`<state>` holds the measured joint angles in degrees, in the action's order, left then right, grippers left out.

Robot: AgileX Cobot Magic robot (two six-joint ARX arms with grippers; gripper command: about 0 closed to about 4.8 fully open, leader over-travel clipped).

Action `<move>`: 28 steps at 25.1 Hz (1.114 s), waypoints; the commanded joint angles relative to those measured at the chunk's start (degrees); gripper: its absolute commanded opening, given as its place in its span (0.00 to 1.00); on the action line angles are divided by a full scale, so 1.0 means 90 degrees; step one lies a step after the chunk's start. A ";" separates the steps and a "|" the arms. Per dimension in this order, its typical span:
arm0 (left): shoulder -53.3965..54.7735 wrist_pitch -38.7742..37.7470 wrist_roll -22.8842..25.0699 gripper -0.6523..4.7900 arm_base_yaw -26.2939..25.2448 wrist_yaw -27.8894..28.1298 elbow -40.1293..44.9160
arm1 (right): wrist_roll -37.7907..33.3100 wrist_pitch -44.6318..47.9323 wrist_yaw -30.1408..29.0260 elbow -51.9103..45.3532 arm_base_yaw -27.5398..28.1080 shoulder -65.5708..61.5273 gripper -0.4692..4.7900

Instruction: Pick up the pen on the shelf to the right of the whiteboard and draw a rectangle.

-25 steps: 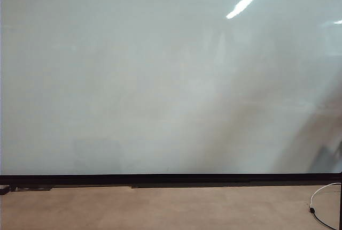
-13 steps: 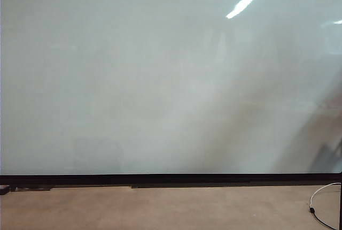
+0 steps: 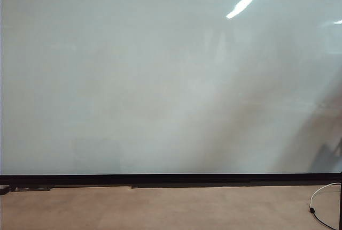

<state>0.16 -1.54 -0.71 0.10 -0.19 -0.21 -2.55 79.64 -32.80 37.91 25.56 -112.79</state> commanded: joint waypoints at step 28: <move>0.0002 0.0036 0.0029 0.11 0.0002 -0.0002 -0.0019 | -0.0046 0.0107 0.0131 0.0078 -0.0068 0.0027 0.36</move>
<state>0.16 -1.54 -0.69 0.10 -0.19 -0.21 -2.74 79.83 -31.77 38.48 24.88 -112.79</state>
